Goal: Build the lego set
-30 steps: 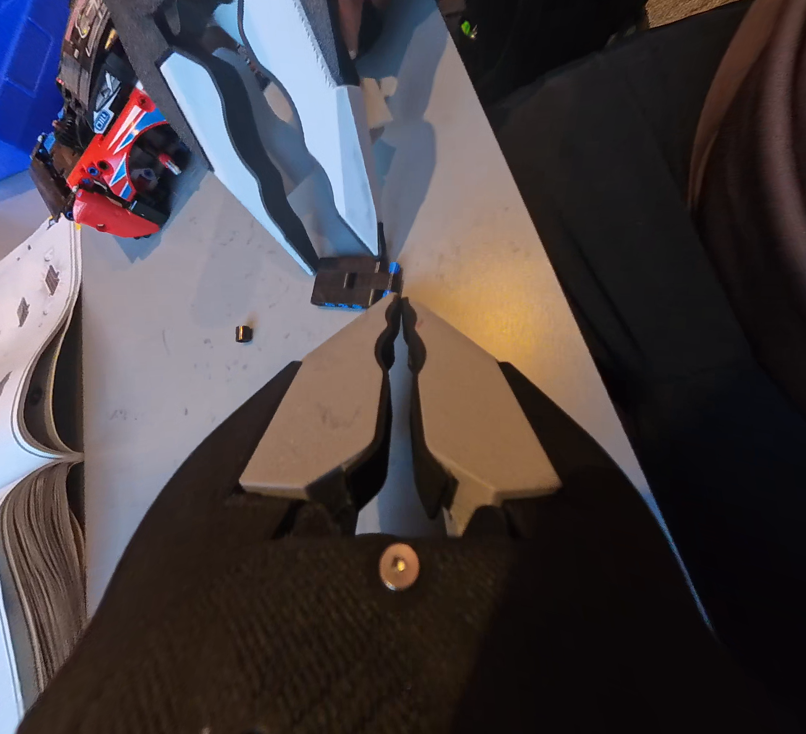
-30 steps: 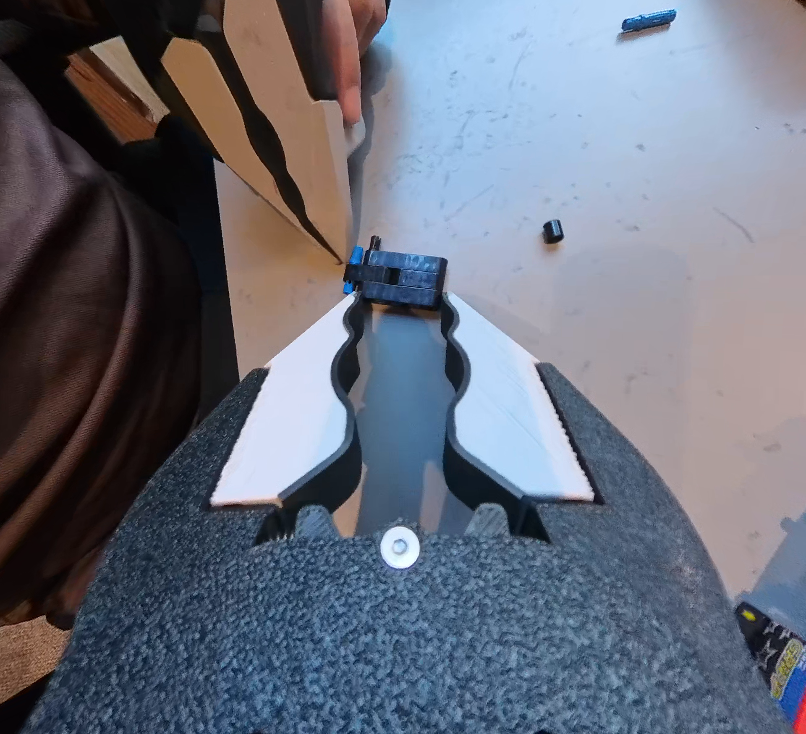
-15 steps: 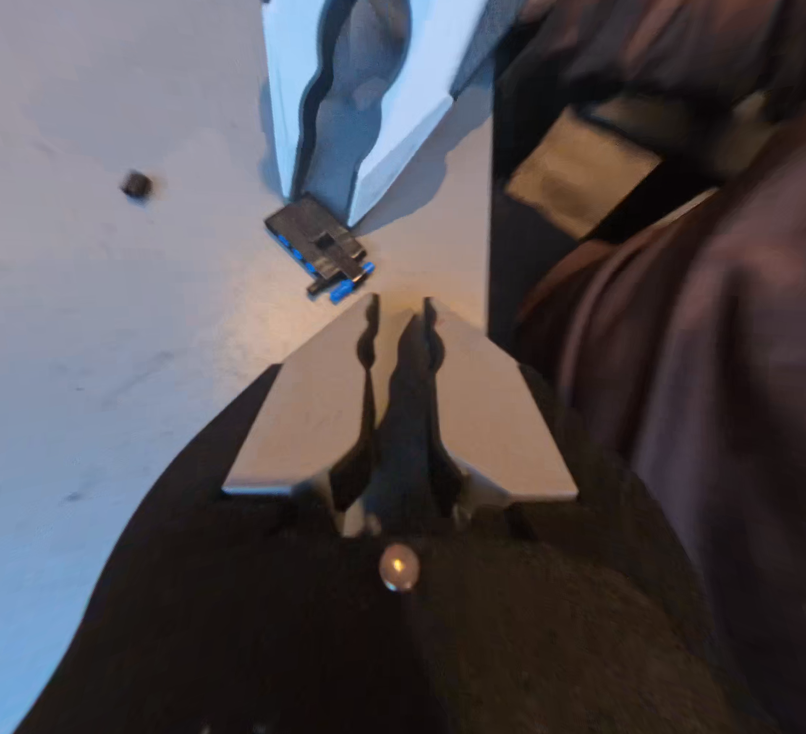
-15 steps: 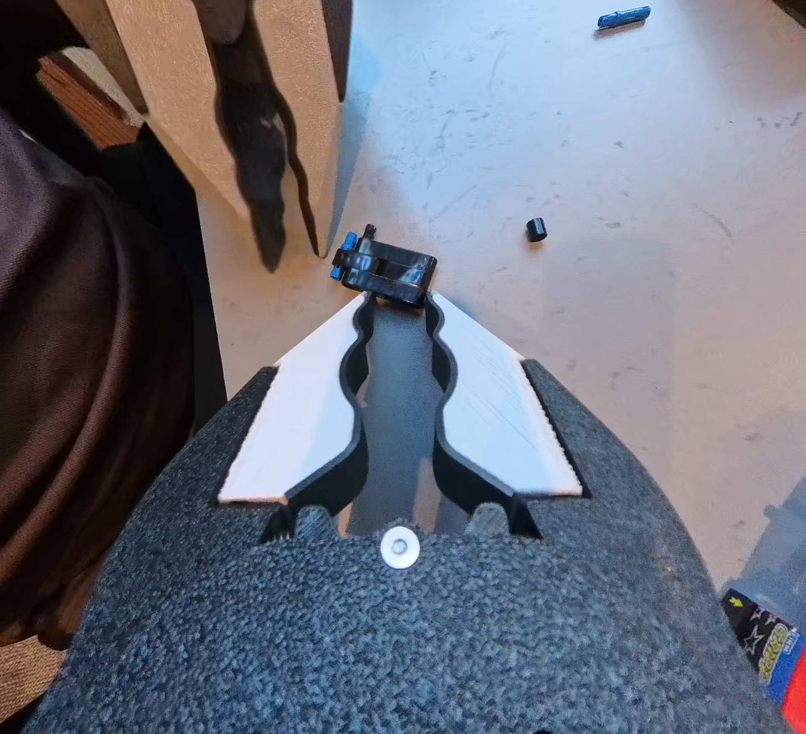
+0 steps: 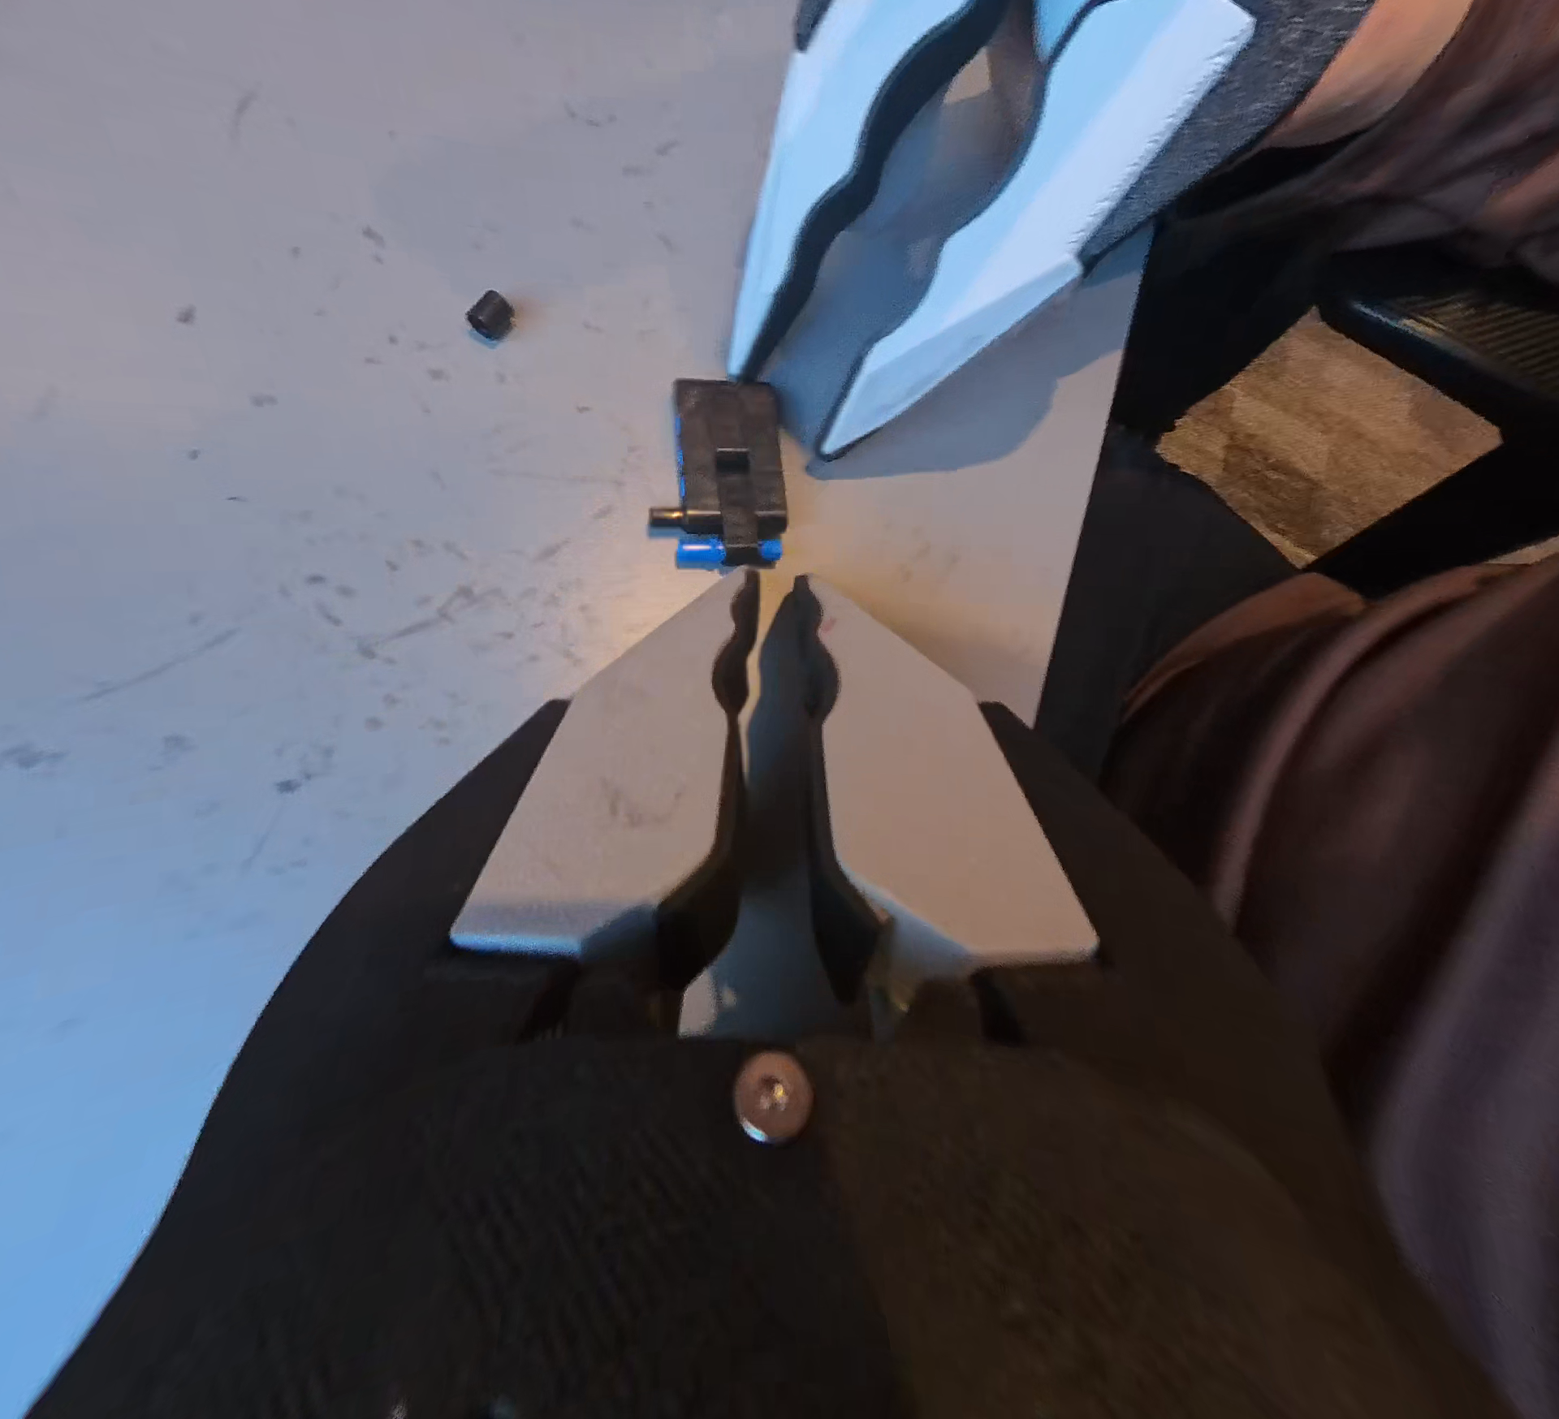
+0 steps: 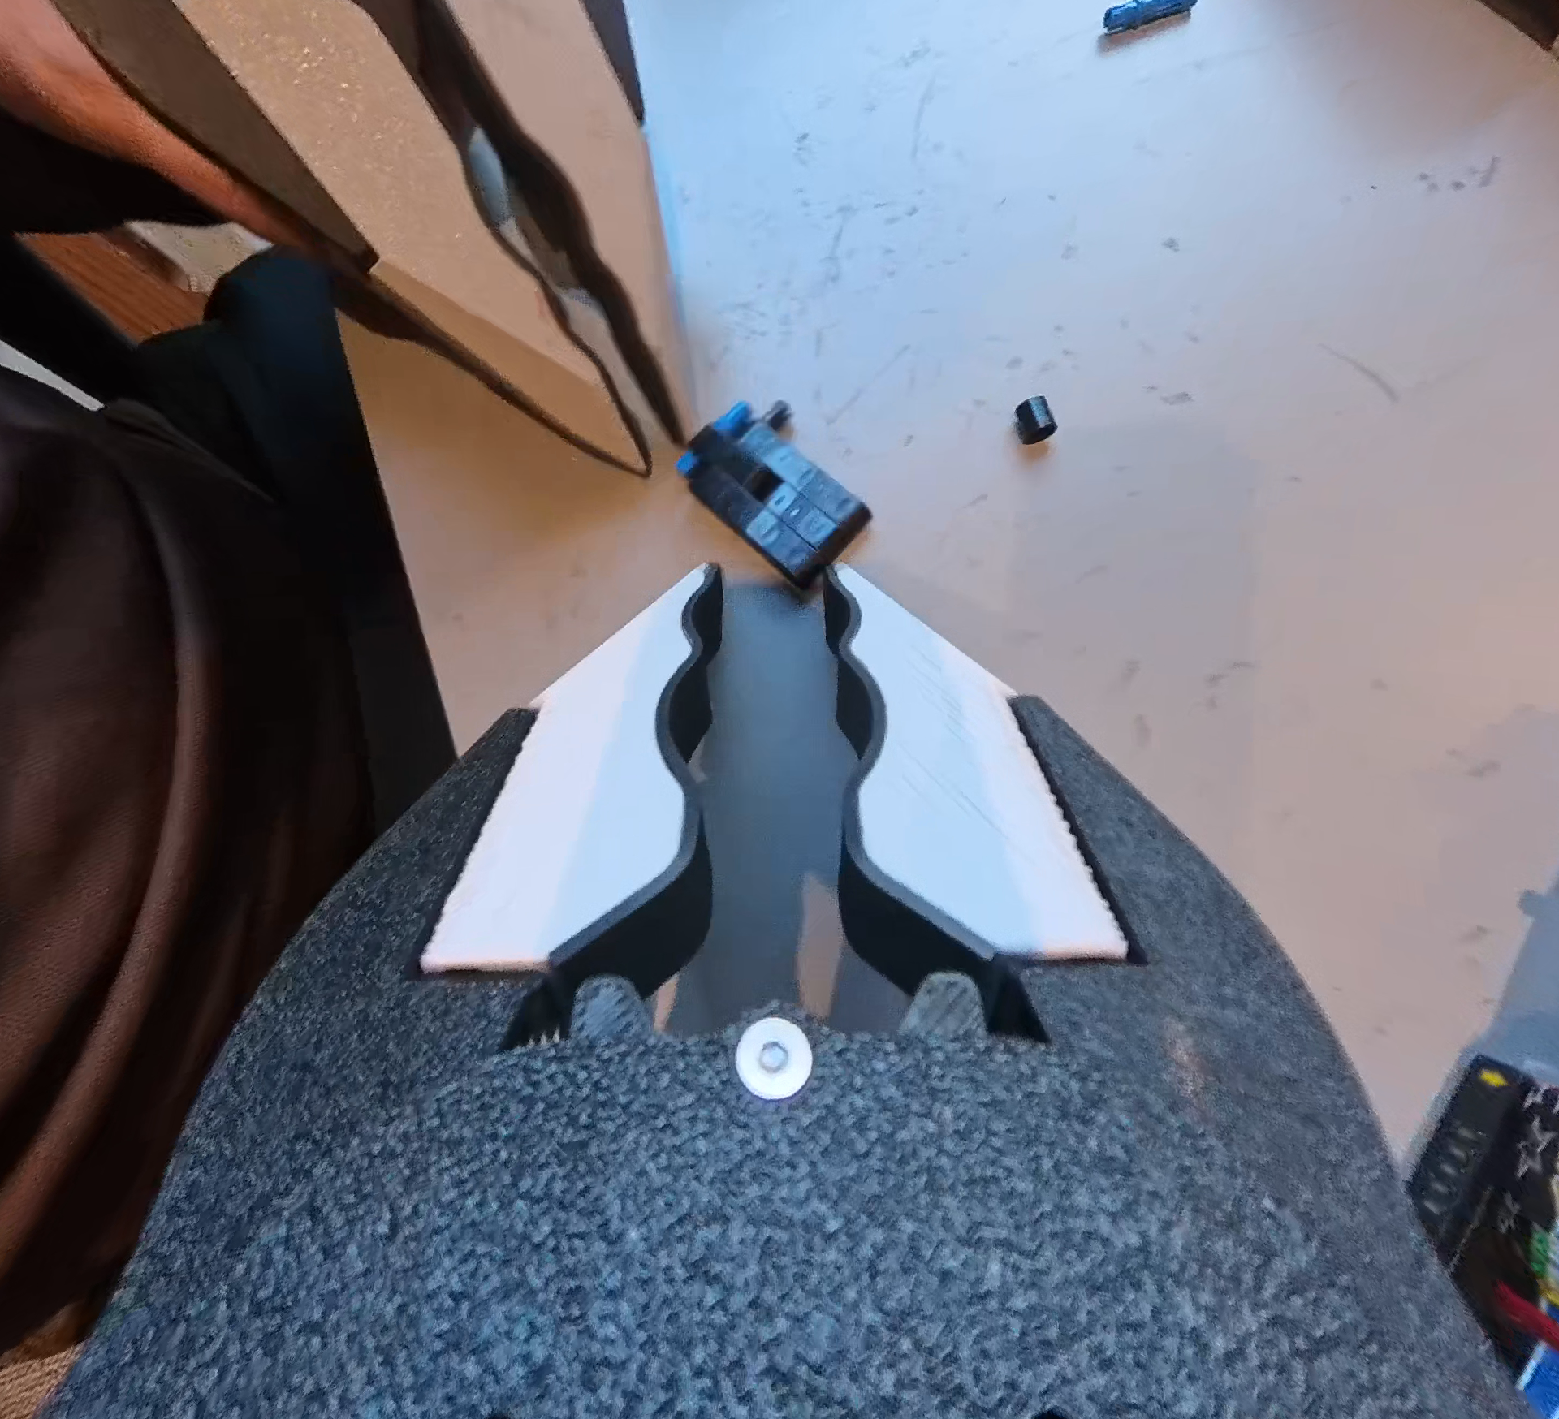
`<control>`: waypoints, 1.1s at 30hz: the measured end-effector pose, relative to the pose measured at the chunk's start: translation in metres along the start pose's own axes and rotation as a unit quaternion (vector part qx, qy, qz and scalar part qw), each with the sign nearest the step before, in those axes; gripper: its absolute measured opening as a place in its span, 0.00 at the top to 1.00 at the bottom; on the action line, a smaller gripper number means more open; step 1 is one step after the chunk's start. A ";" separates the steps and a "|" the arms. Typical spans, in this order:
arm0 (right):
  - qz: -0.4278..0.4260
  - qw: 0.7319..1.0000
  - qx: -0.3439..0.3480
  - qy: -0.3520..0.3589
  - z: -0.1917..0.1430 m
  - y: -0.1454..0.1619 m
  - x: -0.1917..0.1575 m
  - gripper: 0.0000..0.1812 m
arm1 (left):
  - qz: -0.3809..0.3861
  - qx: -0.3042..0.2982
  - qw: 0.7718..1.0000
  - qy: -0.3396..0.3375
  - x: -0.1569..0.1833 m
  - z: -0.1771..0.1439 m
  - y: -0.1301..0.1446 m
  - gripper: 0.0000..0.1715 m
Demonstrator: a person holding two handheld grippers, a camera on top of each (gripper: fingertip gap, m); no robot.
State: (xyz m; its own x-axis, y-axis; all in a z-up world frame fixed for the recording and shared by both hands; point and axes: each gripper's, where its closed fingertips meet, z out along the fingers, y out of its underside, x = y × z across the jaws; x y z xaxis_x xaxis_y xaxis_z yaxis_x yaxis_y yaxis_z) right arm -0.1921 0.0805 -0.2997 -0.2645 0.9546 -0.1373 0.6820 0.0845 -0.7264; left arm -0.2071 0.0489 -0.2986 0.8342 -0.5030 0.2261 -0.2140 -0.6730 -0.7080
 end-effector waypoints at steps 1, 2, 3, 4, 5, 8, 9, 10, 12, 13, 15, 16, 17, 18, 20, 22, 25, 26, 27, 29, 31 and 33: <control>-0.001 1.000 -0.001 -0.002 -0.001 0.001 -0.002 0.87 | 0.002 0.002 1.000 -0.008 -0.003 -0.001 0.000 0.94; -0.004 1.000 -0.001 0.000 -0.003 0.002 -0.002 0.88 | 0.006 0.003 1.000 -0.013 -0.004 -0.003 0.001 0.92; -0.009 1.000 -0.004 0.005 -0.005 0.005 0.000 0.89 | 0.008 0.004 1.000 -0.019 -0.006 -0.004 0.001 0.91; -0.016 1.000 -0.005 0.010 -0.007 0.007 0.002 0.89 | 0.010 0.004 1.000 -0.023 -0.007 -0.005 0.002 0.89; -0.023 1.000 -0.005 0.011 -0.008 0.007 0.003 0.87 | 0.012 0.005 1.000 -0.024 -0.007 -0.006 0.002 0.87; -0.060 0.998 0.006 0.017 -0.009 0.001 0.011 0.79 | 0.027 0.003 0.999 -0.027 -0.010 -0.006 0.001 0.86; -0.077 0.997 0.015 0.016 -0.008 -0.004 0.012 0.77 | 0.034 0.001 0.999 -0.026 -0.011 -0.005 0.000 0.85; -0.089 0.996 0.023 0.006 -0.006 -0.009 0.011 0.76 | 0.042 -0.003 0.999 -0.027 -0.013 -0.004 -0.001 0.84; -0.111 0.993 0.021 -0.013 -0.001 -0.014 0.010 0.76 | 0.059 -0.007 0.998 -0.031 -0.016 -0.002 -0.002 0.84; -0.119 0.993 0.012 -0.022 0.003 -0.013 0.010 0.76 | 0.065 -0.007 0.997 -0.031 -0.018 -0.001 -0.003 0.84; -0.126 0.991 -0.013 -0.047 0.010 -0.009 0.007 0.78 | 0.072 -0.005 0.997 -0.027 -0.019 0.000 -0.005 0.84; -0.128 0.990 -0.014 -0.052 0.011 -0.010 0.006 0.79 | 0.074 -0.006 0.997 -0.025 -0.019 0.000 -0.005 0.84; -0.131 0.990 -0.014 -0.054 0.012 -0.010 0.005 0.80 | 0.076 -0.006 0.997 -0.025 -0.019 0.000 -0.005 0.85; -0.134 0.989 -0.015 -0.055 0.012 -0.010 0.004 0.81 | 0.080 -0.006 0.996 -0.027 -0.020 0.000 -0.005 0.85; -0.136 0.989 -0.014 -0.055 0.013 -0.010 0.003 0.81 | 0.097 -0.010 0.995 -0.021 -0.016 0.001 -0.004 0.90; -0.138 0.989 -0.014 -0.057 0.013 -0.010 0.002 0.82 | 0.122 -0.012 0.992 -0.024 -0.015 0.002 -0.004 0.92; -0.141 0.988 -0.013 -0.058 0.013 -0.010 0.001 0.82 | 0.136 -0.013 0.991 -0.019 -0.015 0.002 -0.004 0.92; -0.140 0.988 -0.013 -0.058 0.013 -0.010 0.001 0.82 | 0.132 -0.013 0.991 -0.013 -0.015 0.002 -0.004 0.92; -0.138 0.989 -0.013 -0.058 0.013 -0.010 0.001 0.83 | 0.127 -0.014 0.992 -0.003 -0.013 0.002 -0.004 0.89; -0.137 0.989 -0.013 -0.061 0.013 -0.010 0.000 0.84 | 0.121 -0.013 0.993 0.001 -0.013 0.004 -0.005 0.87; -0.137 0.989 -0.013 -0.061 0.013 -0.010 0.000 0.84 | 0.129 -0.015 0.992 -0.007 -0.015 0.005 -0.006 0.89; -0.137 0.989 -0.013 -0.062 0.013 -0.010 -0.001 0.84 | 0.134 -0.015 0.991 -0.008 -0.015 0.005 -0.006 0.89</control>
State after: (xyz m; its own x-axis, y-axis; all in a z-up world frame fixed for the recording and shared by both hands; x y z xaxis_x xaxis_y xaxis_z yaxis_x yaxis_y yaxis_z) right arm -0.2076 0.0751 -0.3013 -0.5221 0.8527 -0.0202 0.5899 0.3439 -0.7306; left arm -0.2158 0.0634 -0.3009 0.7535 -0.6571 0.0223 -0.4436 -0.5331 -0.7204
